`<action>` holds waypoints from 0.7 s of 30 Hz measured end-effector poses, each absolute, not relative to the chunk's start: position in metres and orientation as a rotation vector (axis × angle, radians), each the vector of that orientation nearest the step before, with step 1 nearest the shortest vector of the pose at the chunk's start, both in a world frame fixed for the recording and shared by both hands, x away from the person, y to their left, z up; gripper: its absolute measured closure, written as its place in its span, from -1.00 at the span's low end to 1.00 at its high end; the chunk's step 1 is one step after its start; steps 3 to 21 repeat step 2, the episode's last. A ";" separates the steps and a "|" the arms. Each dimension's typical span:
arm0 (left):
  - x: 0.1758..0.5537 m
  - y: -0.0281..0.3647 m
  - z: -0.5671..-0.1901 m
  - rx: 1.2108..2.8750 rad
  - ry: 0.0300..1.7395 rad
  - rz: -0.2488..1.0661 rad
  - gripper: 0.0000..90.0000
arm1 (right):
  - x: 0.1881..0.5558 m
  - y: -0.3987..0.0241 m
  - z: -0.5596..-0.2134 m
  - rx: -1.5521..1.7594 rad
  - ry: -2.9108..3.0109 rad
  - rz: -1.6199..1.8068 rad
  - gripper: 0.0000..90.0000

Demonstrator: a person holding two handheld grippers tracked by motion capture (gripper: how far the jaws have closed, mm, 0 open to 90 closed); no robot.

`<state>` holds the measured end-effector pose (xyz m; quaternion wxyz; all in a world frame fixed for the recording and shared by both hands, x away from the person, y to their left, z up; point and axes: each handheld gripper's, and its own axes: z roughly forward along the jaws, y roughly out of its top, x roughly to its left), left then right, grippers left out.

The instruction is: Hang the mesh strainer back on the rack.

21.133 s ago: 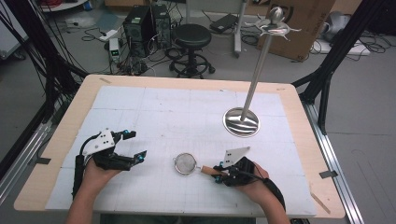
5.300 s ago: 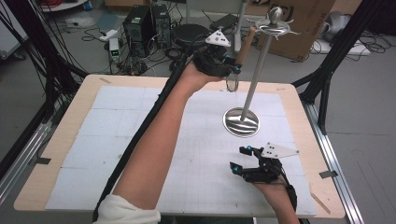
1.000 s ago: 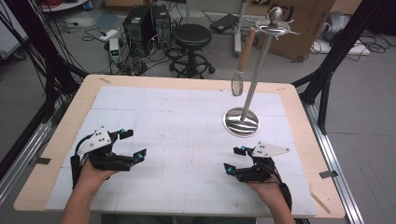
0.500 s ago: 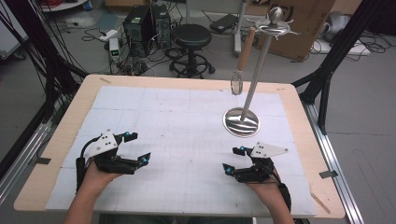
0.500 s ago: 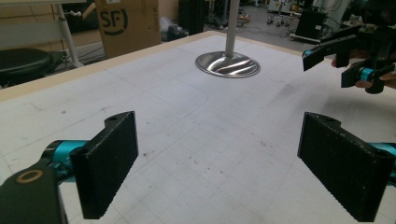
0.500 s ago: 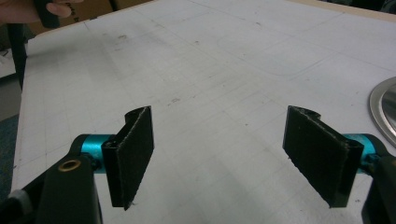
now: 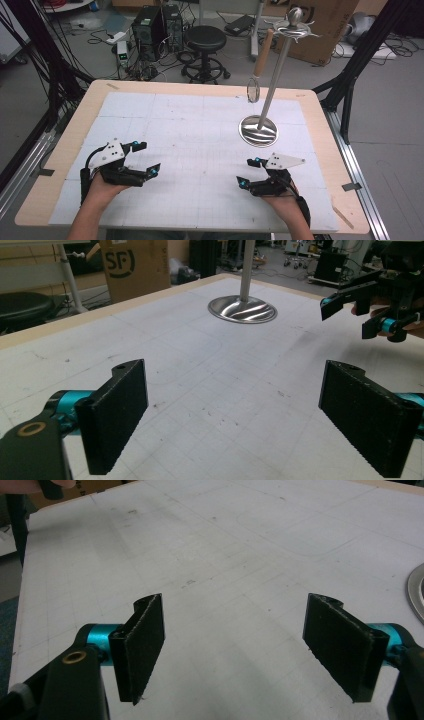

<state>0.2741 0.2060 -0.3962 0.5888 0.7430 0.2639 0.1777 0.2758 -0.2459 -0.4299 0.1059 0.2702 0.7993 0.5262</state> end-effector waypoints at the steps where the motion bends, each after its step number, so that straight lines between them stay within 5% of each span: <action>1: 0.274 0.206 -0.396 1.731 0.613 0.414 -0.72 | 0.276 -0.246 -0.430 0.795 2.353 1.549 -0.47; 21: 0.275 0.206 -0.396 1.729 0.617 0.416 -0.72 | 0.276 -0.246 -0.429 0.798 2.352 1.551 -0.47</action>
